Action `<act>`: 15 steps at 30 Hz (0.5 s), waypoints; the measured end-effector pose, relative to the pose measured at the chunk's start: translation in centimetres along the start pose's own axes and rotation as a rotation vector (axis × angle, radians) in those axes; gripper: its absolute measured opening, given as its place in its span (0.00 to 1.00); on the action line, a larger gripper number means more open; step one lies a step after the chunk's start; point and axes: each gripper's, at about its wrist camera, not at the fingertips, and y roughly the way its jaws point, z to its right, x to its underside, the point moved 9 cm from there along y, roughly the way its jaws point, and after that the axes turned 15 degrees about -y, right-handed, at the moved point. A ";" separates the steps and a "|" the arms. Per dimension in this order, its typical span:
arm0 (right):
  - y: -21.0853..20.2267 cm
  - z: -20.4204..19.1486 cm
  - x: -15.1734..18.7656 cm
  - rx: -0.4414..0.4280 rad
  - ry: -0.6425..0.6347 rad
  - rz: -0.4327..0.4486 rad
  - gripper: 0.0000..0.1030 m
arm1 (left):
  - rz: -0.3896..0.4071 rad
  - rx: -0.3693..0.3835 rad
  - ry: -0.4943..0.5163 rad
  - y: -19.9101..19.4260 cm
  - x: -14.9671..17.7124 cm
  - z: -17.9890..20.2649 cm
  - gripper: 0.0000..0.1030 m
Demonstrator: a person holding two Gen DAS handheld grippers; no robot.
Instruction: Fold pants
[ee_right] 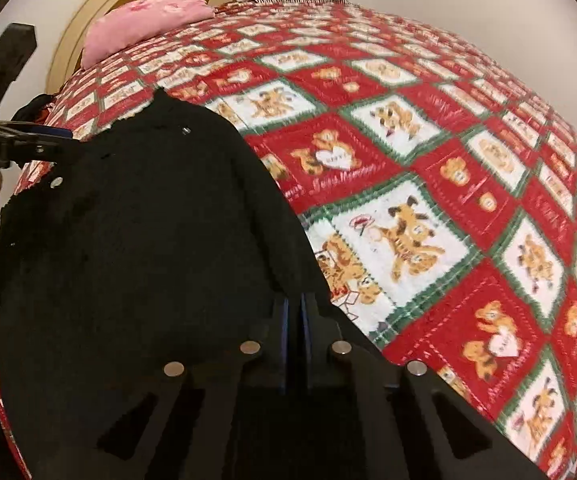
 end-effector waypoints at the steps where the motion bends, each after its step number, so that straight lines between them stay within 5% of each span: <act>1: -0.8 -0.3 -0.2 0.025 -0.014 0.013 0.04 | 0.006 0.000 -0.005 -0.3 0.0 -0.2 1.00; 8: -8.5 -7.4 -0.1 0.087 -0.118 0.132 0.04 | 0.043 0.018 0.000 -2.5 0.5 -0.6 1.00; 15: -9.4 -16.9 3.8 0.259 -0.336 0.126 0.04 | 0.032 0.100 -0.022 -5.2 1.7 1.4 1.00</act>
